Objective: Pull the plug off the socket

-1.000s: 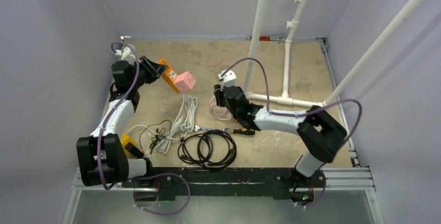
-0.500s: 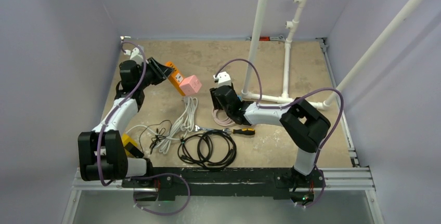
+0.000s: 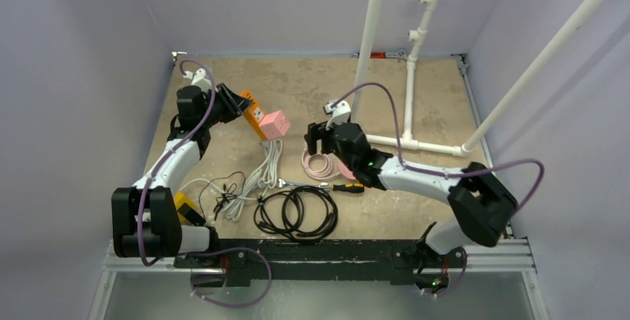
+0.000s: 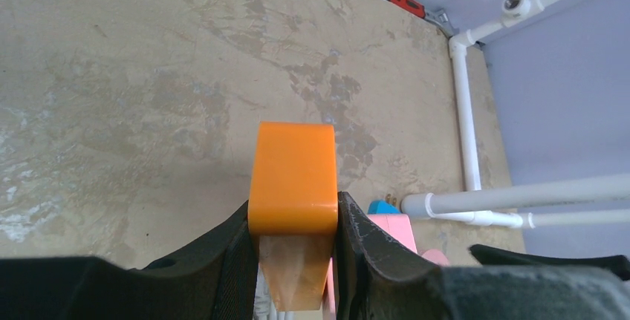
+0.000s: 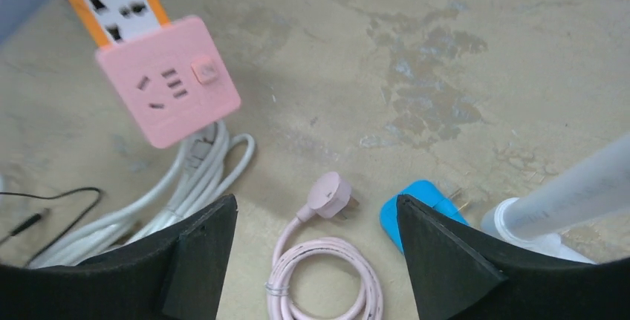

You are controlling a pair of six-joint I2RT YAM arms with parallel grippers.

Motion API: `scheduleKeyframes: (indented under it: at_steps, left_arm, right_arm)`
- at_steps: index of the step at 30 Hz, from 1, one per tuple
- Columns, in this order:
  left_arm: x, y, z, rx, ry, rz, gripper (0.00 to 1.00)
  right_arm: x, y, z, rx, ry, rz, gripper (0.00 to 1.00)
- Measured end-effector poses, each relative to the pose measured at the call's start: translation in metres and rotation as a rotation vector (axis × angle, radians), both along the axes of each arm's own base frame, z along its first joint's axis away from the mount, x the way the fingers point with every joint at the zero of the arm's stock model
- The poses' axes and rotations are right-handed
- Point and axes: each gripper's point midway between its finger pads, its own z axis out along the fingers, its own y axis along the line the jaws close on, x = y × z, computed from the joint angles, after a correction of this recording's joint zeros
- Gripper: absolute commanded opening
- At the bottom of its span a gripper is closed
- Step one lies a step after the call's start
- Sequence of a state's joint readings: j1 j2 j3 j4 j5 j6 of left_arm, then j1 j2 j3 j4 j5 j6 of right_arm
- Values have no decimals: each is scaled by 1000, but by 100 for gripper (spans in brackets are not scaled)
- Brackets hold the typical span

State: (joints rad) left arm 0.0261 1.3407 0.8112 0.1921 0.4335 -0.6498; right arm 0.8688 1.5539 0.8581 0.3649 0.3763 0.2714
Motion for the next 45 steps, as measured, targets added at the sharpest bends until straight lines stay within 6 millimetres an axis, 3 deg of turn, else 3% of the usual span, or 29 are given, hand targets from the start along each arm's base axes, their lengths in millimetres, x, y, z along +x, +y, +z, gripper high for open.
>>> scheduleKeyframes:
  at_steps: [4,8,12,14,18,27,36,40,45]
  left_arm:
    - [-4,-7,-1,60,6,4,0]
    - [-11,-34,5,96,-16,-80,0]
    - [-17,-55,7,79,-19,-173,0]
    - [-16,-61,2,64,-1,-210,0]
    - [-16,-68,-15,43,52,-251,0]
    - [-23,-89,-21,38,76,-321,0]
    - [-34,-109,-32,47,106,-376,0]
    - [-35,-112,-33,47,108,-384,0]
    - [-35,-112,-33,47,108,-384,0]
  right_arm:
    - [-7,-24,38,145,-71,62,89]
    - [-10,-47,71,249,-160,106,93]
    - [-38,-33,99,327,-236,279,99]
    - [-49,-27,103,346,-254,343,99]
    - [-59,-18,95,347,-241,422,99]
    - [-50,-3,39,273,-97,445,99]
    - [-45,15,26,269,-47,497,96]
    - [-43,17,10,251,-6,491,97]
    - [-45,21,9,253,3,496,96]
